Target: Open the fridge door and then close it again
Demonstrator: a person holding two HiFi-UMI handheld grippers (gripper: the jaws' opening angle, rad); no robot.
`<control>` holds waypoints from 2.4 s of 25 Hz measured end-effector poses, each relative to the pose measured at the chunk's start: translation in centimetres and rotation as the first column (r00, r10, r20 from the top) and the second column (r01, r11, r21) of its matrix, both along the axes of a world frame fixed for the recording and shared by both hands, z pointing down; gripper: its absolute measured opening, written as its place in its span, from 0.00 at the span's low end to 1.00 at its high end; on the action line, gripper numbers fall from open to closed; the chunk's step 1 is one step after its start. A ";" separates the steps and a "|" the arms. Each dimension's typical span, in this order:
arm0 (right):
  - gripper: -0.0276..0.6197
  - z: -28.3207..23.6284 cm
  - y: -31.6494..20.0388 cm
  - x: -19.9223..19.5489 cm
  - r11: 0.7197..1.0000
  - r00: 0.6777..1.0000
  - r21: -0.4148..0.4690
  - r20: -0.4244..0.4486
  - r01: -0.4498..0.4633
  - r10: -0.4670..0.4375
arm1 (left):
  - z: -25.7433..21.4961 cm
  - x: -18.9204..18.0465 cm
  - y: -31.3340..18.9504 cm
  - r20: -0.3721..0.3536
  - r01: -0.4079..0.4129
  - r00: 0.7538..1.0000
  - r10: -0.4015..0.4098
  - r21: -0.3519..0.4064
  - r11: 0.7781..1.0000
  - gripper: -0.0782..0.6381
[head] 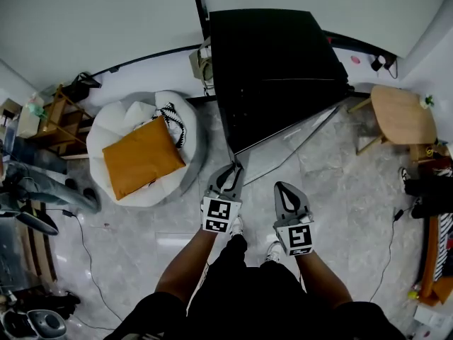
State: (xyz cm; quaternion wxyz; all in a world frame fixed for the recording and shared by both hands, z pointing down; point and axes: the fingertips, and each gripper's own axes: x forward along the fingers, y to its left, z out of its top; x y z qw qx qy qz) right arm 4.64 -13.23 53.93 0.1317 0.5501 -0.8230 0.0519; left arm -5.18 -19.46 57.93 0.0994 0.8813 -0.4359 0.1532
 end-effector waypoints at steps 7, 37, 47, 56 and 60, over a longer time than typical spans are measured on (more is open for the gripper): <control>0.07 0.3 2.9 1.2 0.999 0.999 0.001 0.003 0.041 -0.041 | 0.2 1.1 2.9 0.002 0.050 0.999 -0.050 -0.001 0.999 0.22; 0.07 -0.9 11.4 8.1 0.991 0.992 0.048 0.014 0.128 -0.129 | -0.1 13.5 16.6 0.040 0.018 0.999 -0.019 0.014 1.000 0.18; 0.07 -0.5 12.9 12.1 0.998 0.999 0.047 0.013 0.045 -0.046 | -0.7 17.2 19.8 0.056 -0.098 0.994 0.097 0.032 0.995 0.17; 0.07 -1.6 12.8 13.0 0.996 0.999 0.081 0.038 0.022 -0.026 | -4.0 14.1 19.9 0.029 -0.007 1.000 0.005 0.084 0.996 0.14; 0.07 -2.0 12.7 13.1 0.995 0.998 0.090 0.043 0.037 -0.041 | -4.9 12.3 19.1 0.013 0.058 0.998 -0.059 0.093 0.994 0.14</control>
